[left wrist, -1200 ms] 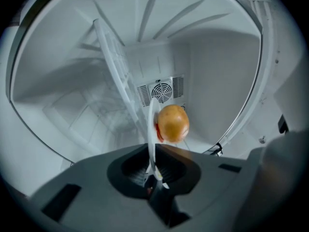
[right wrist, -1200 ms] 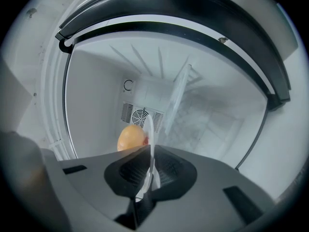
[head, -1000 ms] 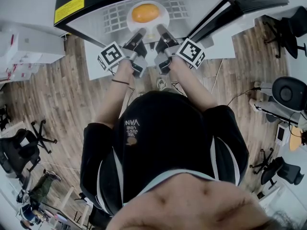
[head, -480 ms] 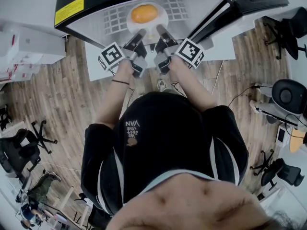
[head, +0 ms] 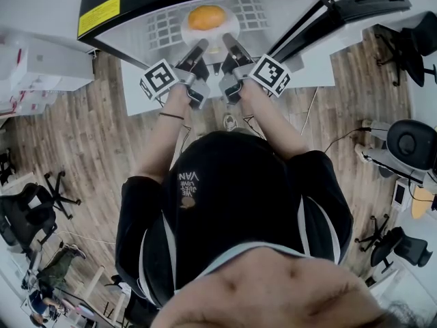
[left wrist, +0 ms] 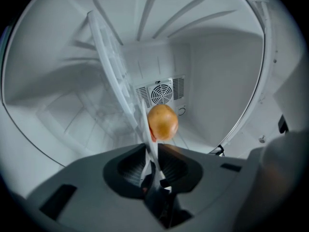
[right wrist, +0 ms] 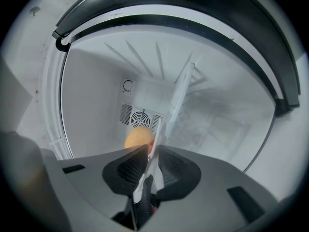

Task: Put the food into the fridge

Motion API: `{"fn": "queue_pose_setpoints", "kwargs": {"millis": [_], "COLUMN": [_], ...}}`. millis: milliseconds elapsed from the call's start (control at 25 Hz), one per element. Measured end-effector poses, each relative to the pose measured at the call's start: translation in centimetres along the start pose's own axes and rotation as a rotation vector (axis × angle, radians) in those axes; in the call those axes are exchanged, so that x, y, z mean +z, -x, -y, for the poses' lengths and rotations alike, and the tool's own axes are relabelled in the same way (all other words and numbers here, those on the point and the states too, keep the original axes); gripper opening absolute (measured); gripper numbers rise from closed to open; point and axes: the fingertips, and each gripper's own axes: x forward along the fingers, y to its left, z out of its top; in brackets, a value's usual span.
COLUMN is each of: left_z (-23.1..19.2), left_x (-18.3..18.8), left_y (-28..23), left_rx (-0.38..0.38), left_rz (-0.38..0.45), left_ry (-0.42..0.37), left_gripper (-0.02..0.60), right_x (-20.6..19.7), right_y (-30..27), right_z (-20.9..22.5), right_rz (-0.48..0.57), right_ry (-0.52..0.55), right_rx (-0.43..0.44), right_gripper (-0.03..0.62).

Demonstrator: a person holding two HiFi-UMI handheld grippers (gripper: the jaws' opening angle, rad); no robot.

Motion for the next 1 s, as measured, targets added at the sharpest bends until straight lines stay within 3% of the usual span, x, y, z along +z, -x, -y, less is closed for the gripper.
{"fn": "queue_pose_setpoints", "kwargs": {"millis": [800, 1000], "left_z": [0.3, 0.6], "left_x": [0.2, 0.1], "left_y": [0.4, 0.8], "left_rx": [-0.016, -0.023], "left_rz": [0.013, 0.007], "left_ry": [-0.019, -0.058], "left_gripper": [0.085, 0.119], "right_x": [0.1, 0.0], "right_y": [0.1, 0.5], "right_z": [-0.9, -1.3], "right_rz": [-0.008, -0.019], "right_ry": [0.076, 0.188], "right_rx": [0.027, 0.021], "right_gripper": [0.118, 0.138]}}
